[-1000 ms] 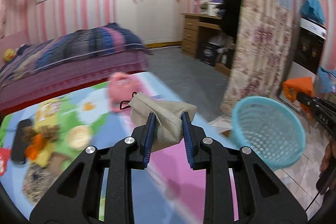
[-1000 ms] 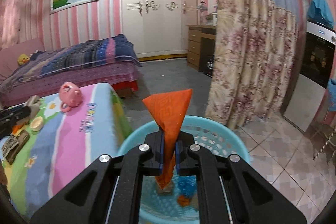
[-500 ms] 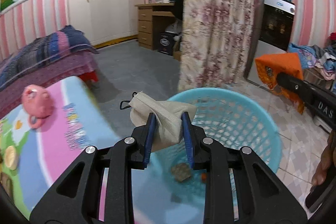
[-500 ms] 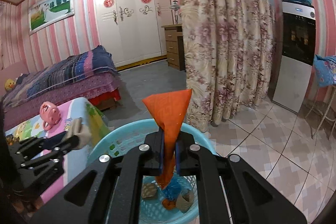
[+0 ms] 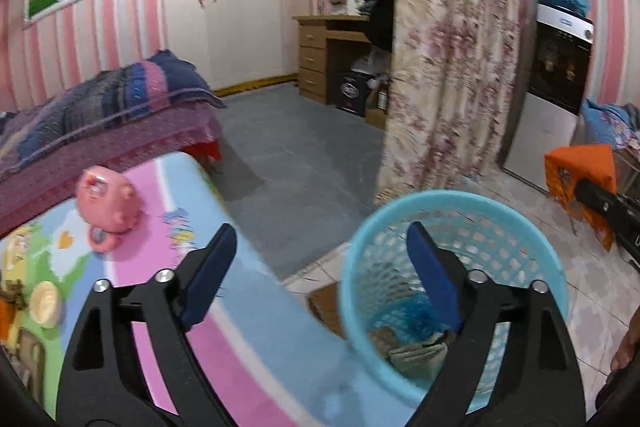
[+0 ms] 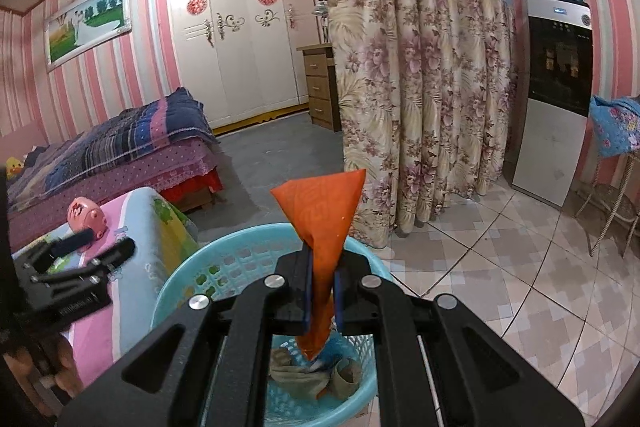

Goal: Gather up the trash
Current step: 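Open the left tool over the basket while the right tool opens to drop the orange cloth, then move both open tools back over the bed sheet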

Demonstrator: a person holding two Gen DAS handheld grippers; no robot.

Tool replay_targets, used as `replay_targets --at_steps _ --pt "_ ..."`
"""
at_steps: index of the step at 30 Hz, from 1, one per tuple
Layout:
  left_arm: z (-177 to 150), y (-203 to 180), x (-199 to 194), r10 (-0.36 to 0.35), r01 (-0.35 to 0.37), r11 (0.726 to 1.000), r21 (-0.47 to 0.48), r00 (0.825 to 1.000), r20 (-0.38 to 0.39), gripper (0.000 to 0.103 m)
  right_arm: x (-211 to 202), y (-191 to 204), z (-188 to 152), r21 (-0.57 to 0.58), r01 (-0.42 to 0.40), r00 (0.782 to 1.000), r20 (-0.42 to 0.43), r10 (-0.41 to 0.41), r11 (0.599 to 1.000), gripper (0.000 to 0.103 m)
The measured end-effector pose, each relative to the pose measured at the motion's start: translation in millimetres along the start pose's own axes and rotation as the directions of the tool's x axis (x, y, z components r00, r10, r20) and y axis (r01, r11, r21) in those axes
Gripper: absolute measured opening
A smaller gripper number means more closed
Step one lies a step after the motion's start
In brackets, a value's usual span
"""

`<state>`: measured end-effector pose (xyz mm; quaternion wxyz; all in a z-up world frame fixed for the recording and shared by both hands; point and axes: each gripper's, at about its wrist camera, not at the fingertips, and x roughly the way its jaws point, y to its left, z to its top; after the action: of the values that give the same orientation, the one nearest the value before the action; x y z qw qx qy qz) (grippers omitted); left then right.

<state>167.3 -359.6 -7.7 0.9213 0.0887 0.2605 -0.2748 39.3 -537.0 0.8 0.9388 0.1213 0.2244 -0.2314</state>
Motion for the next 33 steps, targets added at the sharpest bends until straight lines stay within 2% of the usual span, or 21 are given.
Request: replay_targets --at_steps 5,8,10,12,13,16,17,18,20,25,28,33 --pt "2 24 -15 0.047 -0.046 0.998 -0.034 0.999 0.023 0.094 15 15 -5 -0.015 -0.027 1.0 -0.01 0.027 1.0 0.009" --pt "0 40 -25 0.1 -0.099 0.994 -0.044 0.995 0.026 0.094 23 27 -10 -0.032 -0.033 0.999 -0.021 0.032 0.999 0.009" --pt "-2 49 -34 0.129 -0.127 0.991 -0.045 0.991 0.035 0.095 33 34 -14 -0.045 -0.031 0.998 -0.049 0.029 0.999 0.015" --pt "-3 59 -42 0.155 -0.153 0.987 -0.055 0.987 0.044 0.097 35 35 -16 -0.045 -0.034 0.998 -0.058 0.031 0.998 0.046" --pt "-4 63 -46 0.163 -0.16 0.985 -0.061 0.985 0.048 0.097 36 36 -17 -0.041 -0.034 0.998 -0.061 0.032 0.999 0.051" --pt "-7 79 -59 0.19 -0.186 0.979 -0.082 0.981 0.046 0.097 36 36 -17 -0.056 -0.001 0.997 -0.071 -0.003 0.998 0.053" --pt "-9 87 -65 0.203 -0.198 0.976 -0.088 0.978 0.045 0.097 36 35 -17 -0.058 0.005 0.997 -0.071 -0.009 0.998 0.059" --pt "-12 91 -69 0.211 -0.206 0.974 -0.09 0.977 0.044 0.097 34 36 -17 -0.058 0.017 0.998 -0.066 -0.021 0.998 0.073" --pt "-16 102 -78 0.233 -0.229 0.969 -0.094 0.972 0.038 0.097 26 36 -14 -0.053 0.043 0.999 -0.03 -0.045 0.998 0.088" --pt "-29 126 -94 0.276 -0.273 0.956 -0.108 0.961 0.015 0.097 15 48 -6 -0.059 0.011 1.0 -0.002 -0.011 0.998 0.095" --pt "-38 142 -107 0.306 -0.304 0.945 -0.118 0.952 -0.001 0.097 6 65 -4 -0.101 -0.012 1.0 0.011 0.013 0.995 0.096" --pt "-51 177 -133 0.372 -0.371 0.918 -0.143 0.928 -0.019 0.097 -1 98 -8 -0.145 -0.089 0.996 0.007 0.09 0.986 0.097"
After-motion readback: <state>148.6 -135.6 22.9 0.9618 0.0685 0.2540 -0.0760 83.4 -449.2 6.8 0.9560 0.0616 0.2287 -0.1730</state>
